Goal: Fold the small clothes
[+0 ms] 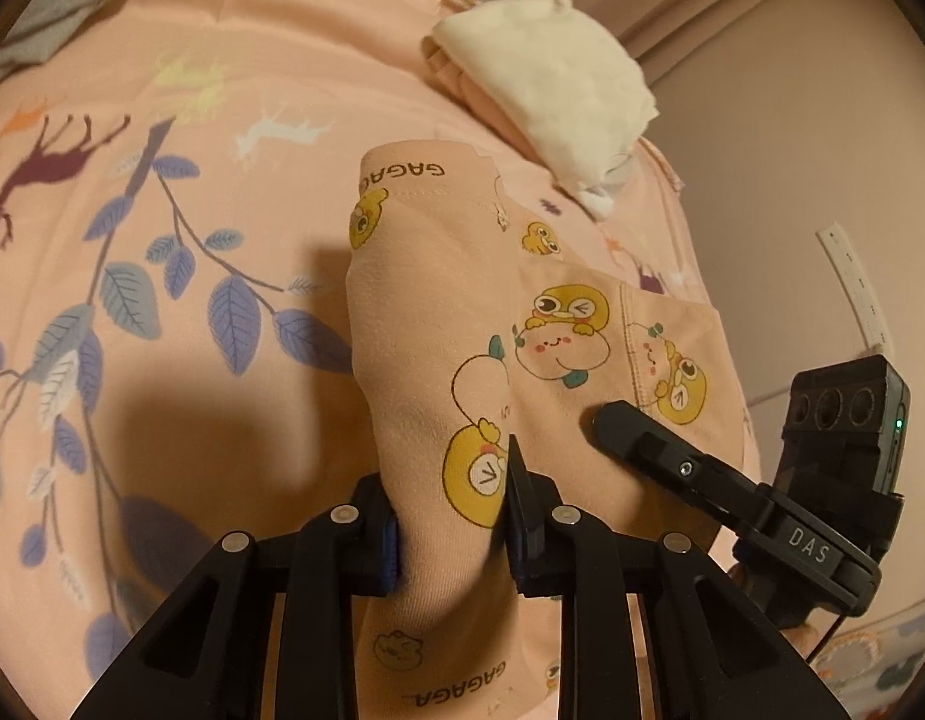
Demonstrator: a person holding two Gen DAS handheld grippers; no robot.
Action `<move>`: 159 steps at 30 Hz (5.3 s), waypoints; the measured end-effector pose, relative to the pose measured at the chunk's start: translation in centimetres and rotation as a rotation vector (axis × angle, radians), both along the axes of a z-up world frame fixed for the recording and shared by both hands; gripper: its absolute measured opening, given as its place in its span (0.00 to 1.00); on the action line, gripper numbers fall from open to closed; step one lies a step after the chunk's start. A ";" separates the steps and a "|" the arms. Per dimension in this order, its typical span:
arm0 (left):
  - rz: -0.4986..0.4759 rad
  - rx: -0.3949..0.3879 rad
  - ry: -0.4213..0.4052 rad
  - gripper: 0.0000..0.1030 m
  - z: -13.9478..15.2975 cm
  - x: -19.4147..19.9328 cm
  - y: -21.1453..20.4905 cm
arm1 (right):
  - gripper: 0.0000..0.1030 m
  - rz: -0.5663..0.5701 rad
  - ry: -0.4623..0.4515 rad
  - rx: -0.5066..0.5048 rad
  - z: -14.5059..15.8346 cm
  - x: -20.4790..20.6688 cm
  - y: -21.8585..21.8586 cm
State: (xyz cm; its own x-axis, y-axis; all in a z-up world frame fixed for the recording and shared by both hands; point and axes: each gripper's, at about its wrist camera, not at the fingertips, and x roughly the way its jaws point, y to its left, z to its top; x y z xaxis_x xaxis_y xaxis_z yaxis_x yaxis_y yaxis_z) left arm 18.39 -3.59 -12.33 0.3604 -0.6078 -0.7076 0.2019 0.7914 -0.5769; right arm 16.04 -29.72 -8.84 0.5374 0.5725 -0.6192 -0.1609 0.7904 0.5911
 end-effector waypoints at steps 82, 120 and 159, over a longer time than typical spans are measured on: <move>0.226 0.095 -0.179 0.24 8.4 -10.0 12.0 | 0.20 0.285 -0.200 -0.066 8.0 -5.8 15.0; 0.234 0.171 -0.082 0.24 3.1 -2.1 11.7 | 0.20 0.265 -0.087 -0.090 2.2 2.3 17.5; 0.243 0.215 -0.010 0.24 0.9 -0.5 10.7 | 0.20 0.262 -0.011 -0.130 -1.2 4.9 18.0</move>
State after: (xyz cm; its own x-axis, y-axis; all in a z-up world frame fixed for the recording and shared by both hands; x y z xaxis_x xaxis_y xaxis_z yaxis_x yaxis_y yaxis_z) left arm 17.85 7.12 -11.41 0.4840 -0.3397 -0.8065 -0.0034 0.9209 -0.3899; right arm 20.95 -11.68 -10.06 0.3887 0.6093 -0.6912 -0.3754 0.7898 0.4851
